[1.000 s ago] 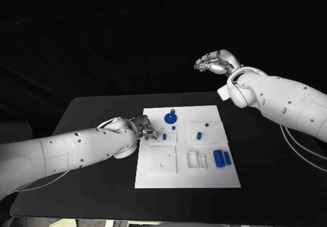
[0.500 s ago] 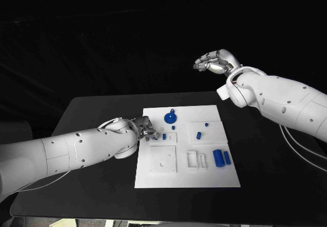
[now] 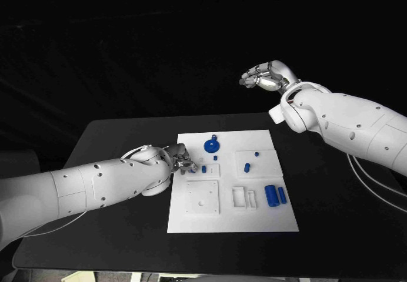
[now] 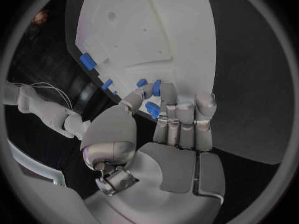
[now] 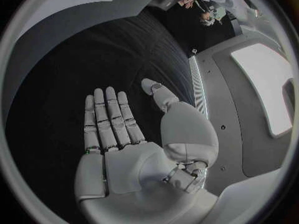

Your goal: Assemble the parts on the task board

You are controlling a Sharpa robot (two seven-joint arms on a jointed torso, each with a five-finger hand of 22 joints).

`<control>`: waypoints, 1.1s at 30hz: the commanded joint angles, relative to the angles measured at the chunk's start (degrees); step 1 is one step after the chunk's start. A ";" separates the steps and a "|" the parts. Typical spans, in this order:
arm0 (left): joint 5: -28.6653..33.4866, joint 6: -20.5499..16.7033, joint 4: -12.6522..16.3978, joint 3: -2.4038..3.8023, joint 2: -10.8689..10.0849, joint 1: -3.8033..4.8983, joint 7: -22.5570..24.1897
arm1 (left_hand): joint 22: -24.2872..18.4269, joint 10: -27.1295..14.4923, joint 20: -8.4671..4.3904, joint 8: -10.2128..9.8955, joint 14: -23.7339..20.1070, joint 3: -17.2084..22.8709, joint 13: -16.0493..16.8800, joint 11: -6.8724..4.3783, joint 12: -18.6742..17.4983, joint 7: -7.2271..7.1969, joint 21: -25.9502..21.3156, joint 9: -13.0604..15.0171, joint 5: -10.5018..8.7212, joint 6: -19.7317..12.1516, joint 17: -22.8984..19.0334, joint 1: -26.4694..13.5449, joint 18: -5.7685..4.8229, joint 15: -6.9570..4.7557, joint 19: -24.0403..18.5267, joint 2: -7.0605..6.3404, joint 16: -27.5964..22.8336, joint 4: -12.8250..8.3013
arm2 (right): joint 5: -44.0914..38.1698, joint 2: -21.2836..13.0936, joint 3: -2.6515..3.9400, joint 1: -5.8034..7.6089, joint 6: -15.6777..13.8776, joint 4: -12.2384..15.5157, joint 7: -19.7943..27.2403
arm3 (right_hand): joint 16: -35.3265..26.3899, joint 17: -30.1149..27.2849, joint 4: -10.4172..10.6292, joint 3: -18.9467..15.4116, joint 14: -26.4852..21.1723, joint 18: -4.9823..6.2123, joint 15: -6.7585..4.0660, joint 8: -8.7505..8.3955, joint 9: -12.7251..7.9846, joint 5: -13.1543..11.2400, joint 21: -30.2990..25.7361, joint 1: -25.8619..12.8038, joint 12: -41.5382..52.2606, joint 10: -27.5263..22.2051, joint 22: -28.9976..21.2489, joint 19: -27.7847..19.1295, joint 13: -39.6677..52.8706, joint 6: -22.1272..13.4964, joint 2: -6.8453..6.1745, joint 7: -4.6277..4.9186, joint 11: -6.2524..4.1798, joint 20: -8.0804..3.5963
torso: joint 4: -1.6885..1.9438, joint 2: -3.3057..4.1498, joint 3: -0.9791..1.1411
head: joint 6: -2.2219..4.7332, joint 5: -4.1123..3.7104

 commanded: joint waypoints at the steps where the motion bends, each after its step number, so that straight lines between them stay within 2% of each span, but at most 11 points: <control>1: -0.65 1.70 -0.01 -0.02 0.00 -0.07 0.53 | 0.06 6.59 -5.29 4.51 6.30 0.46 0.07 -6.42 0.07 -3.79 0.25 6.38 0.34 3.83 0.07 0.45 5.63 -7.33 -0.01 0.50 -0.10 0.01 | -0.28 0.04 0.05 0.05 0.53 0.07 0.06 | 0.20 -0.11 0.16 -0.17 -0.47 0.66 -0.09 0.31 -0.08 0.30 -0.40 -0.43 -0.21 0.34 0.07 -0.07 -0.08 -0.08 0.21 0.31 0.13 0.40 | -0.01 -0.01 0.00 | -0.09 0.08; 33: -0.14 3.56 -0.36 -0.01 -0.08 -0.05 0.11 | 0.09 6.52 -5.23 4.56 6.23 0.44 0.21 -6.37 0.14 -3.76 0.27 6.50 0.41 3.79 0.20 0.45 5.61 -7.28 -0.16 0.50 -0.14 0.02 | -0.31 -0.20 0.05 0.03 0.74 0.24 0.08 | 0.51 -0.63 0.14 -0.11 -0.62 0.76 -0.06 0.43 -0.20 0.46 -0.45 -0.50 -0.40 0.56 0.13 -0.21 -0.48 -0.06 0.27 0.29 0.12 0.50 | 0.01 0.02 0.00 | -0.13 0.04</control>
